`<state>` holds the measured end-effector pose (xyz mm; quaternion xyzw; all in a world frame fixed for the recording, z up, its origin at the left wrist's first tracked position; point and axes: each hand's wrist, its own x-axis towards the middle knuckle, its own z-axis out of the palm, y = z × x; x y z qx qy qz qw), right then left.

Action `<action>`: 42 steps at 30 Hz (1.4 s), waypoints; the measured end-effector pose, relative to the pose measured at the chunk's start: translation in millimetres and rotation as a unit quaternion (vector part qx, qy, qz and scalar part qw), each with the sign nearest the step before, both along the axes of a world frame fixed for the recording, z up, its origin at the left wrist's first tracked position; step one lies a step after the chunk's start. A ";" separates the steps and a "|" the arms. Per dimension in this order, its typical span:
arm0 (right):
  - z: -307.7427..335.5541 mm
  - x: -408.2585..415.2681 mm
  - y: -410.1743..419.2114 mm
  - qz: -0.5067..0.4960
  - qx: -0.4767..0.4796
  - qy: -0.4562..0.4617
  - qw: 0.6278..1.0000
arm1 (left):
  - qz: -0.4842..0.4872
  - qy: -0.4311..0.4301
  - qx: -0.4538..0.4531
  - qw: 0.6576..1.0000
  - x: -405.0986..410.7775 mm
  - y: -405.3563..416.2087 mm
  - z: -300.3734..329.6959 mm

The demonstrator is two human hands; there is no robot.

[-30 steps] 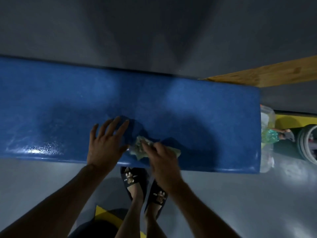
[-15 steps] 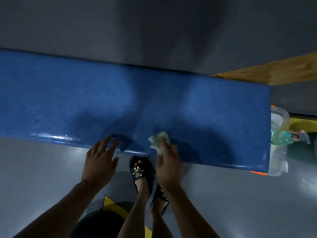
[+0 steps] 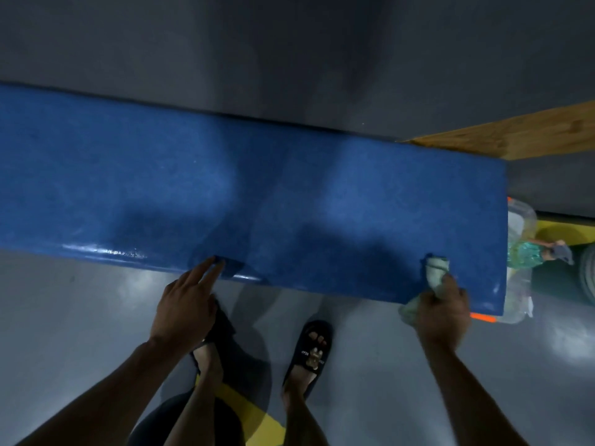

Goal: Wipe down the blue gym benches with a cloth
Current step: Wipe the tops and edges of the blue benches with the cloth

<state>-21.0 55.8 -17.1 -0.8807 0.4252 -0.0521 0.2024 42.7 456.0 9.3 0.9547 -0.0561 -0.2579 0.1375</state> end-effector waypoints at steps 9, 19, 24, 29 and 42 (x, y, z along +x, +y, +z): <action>3.6 35.1 203.1 0.290 0.188 0.015 0.938 | -0.030 -0.002 -0.077 0.997 9.7 32.0 3.2; 11.3 46.1 98.9 0.017 0.043 0.072 0.996 | -0.045 -0.029 -0.085 0.995 41.0 101.7 -2.9; -7.4 66.7 290.9 0.090 0.090 -0.044 0.991 | -0.043 -0.030 -0.077 0.996 46.1 133.0 -2.3; 6.3 72.0 301.7 0.342 0.135 0.029 0.930 | -0.037 -0.033 -0.084 0.995 53.8 153.3 -1.2; -8.3 105.3 346.2 0.127 0.068 0.030 0.989 | -0.046 -0.030 -0.094 0.994 64.2 180.2 -8.4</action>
